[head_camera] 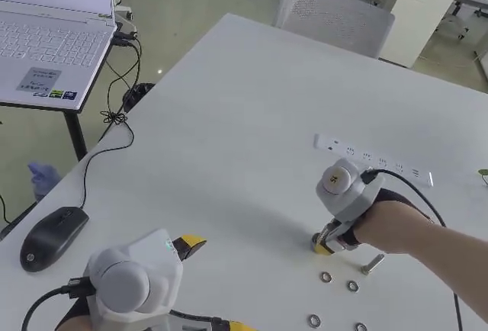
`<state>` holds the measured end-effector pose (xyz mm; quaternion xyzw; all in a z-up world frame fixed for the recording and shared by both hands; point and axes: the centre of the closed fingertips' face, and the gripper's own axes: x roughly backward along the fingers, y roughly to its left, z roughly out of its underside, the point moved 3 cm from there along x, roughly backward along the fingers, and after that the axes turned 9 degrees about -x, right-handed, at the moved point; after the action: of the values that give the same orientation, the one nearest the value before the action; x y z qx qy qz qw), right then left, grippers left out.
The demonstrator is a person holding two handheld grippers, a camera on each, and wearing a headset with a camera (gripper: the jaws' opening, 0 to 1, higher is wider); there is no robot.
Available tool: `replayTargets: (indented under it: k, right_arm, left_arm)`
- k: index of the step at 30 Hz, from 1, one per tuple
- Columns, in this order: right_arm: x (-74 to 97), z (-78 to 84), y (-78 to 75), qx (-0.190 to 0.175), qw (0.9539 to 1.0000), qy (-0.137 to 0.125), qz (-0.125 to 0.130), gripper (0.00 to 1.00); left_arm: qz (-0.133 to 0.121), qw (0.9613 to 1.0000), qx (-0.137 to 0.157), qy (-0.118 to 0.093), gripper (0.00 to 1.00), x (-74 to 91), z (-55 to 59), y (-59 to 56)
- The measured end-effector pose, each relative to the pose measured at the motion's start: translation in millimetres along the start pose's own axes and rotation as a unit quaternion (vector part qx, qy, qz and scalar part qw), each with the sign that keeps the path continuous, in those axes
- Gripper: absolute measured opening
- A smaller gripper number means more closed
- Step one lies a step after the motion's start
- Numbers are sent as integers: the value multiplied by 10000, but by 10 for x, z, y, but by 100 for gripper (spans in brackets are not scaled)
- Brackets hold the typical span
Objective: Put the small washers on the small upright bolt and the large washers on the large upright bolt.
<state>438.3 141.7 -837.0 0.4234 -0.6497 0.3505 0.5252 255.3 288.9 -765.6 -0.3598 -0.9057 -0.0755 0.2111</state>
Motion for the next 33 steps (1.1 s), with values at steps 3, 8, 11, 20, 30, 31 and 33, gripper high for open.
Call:
replayTargets:
  k: [3,8,11,20,30,31,33]
  right_arm:
    - [-18,30,20,2,10000,42,-75,28]
    - [-18,-9,14,5,9999,-72,-74,33]
    - [0,-21,11,11,9999,-66,-100,33]
    - [125,-50,12,58,9998,-129,-160,33]
    - [322,-117,18,107,9997,-159,-143,32]
    - [342,-126,15,117,9997,-179,-143,32]
    - [370,-131,19,114,9997,-181,-150,32]
  left_arm:
    - [-18,10000,0,-1,88,6,-3,6]
    - [-27,10000,21,6,88,16,-6,10]
    - [-13,10000,-5,48,88,14,9,2]
    - [-6,10000,-3,11,88,14,-22,-18]
    - [25,10000,-26,12,88,38,-61,-57]
    - [16,10000,-27,8,88,45,-68,-59]
    - [21,10000,-36,4,88,54,-78,-64]
